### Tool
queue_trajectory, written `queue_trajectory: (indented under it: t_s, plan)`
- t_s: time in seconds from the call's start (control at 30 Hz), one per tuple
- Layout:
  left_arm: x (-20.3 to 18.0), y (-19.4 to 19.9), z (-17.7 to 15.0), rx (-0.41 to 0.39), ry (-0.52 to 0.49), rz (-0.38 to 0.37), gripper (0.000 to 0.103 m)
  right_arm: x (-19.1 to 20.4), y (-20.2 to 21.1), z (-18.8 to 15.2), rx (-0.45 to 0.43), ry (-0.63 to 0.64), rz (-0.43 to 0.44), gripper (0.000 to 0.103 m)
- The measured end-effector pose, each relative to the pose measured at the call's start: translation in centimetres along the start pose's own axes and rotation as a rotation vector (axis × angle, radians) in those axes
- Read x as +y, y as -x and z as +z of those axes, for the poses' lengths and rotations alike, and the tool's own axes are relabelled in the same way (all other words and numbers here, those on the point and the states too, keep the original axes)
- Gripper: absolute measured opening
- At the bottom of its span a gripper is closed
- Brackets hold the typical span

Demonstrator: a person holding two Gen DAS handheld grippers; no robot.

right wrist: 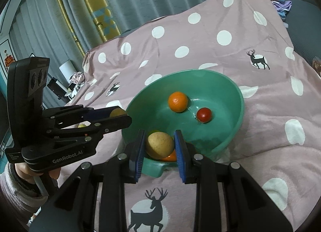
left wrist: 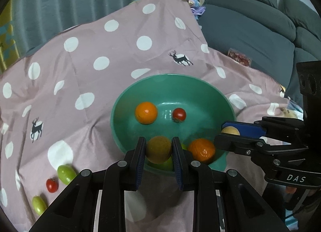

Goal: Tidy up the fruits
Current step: 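Carry the brown and tan fruits over the teal bowl with both tools, then open both tools to drop the fruits into the teal bowl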

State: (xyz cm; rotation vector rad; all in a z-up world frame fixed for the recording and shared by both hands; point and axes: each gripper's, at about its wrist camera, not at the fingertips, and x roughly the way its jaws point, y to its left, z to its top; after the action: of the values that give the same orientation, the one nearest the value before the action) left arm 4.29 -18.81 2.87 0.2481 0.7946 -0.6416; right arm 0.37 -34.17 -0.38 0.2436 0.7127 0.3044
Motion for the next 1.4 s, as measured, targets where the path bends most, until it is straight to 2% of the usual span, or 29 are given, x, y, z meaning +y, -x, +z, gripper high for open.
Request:
queue_trajectory:
  t_s: [0.53, 1.4]
  plan:
    - [-0.6, -2.6, 0.4, 0.048, -0.028, 0.022, 0.026, -0.7, -0.8, 0.1, 0.007, -0.006, 0.001, 0.029]
    - [-0.6, -4.3, 0.1, 0.094, -0.047, 0.065, 0.026, -1.1, -1.6, 0.2, 0.032, -0.006, -0.022, 0.029]
